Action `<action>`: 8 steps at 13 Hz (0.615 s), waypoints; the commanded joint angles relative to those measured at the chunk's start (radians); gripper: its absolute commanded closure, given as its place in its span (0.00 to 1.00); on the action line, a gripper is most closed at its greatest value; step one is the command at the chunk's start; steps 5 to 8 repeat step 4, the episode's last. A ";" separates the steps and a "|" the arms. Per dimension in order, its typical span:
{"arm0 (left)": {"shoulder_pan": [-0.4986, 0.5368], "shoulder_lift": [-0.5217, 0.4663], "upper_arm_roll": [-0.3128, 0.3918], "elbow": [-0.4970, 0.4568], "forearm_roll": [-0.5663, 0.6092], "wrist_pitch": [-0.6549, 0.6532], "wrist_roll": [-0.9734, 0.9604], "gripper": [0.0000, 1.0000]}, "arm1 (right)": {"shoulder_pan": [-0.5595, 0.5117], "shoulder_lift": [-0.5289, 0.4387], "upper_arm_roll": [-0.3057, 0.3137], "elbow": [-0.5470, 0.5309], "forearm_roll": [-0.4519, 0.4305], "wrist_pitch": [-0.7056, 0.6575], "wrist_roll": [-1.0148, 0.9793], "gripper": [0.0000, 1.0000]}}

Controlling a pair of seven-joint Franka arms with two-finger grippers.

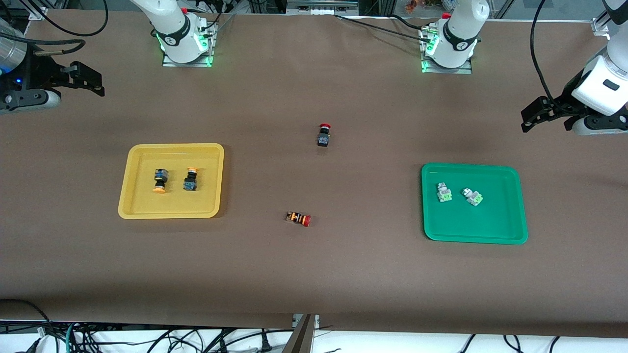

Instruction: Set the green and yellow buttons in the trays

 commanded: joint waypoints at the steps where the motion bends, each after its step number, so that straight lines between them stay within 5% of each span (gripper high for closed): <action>1: -0.011 0.028 0.010 0.056 -0.010 -0.037 0.025 0.00 | -0.010 0.008 0.009 0.016 -0.013 -0.016 0.007 0.00; 8: -0.011 0.028 0.010 0.056 -0.008 -0.050 0.026 0.00 | -0.010 0.008 0.009 0.017 -0.013 -0.016 0.007 0.00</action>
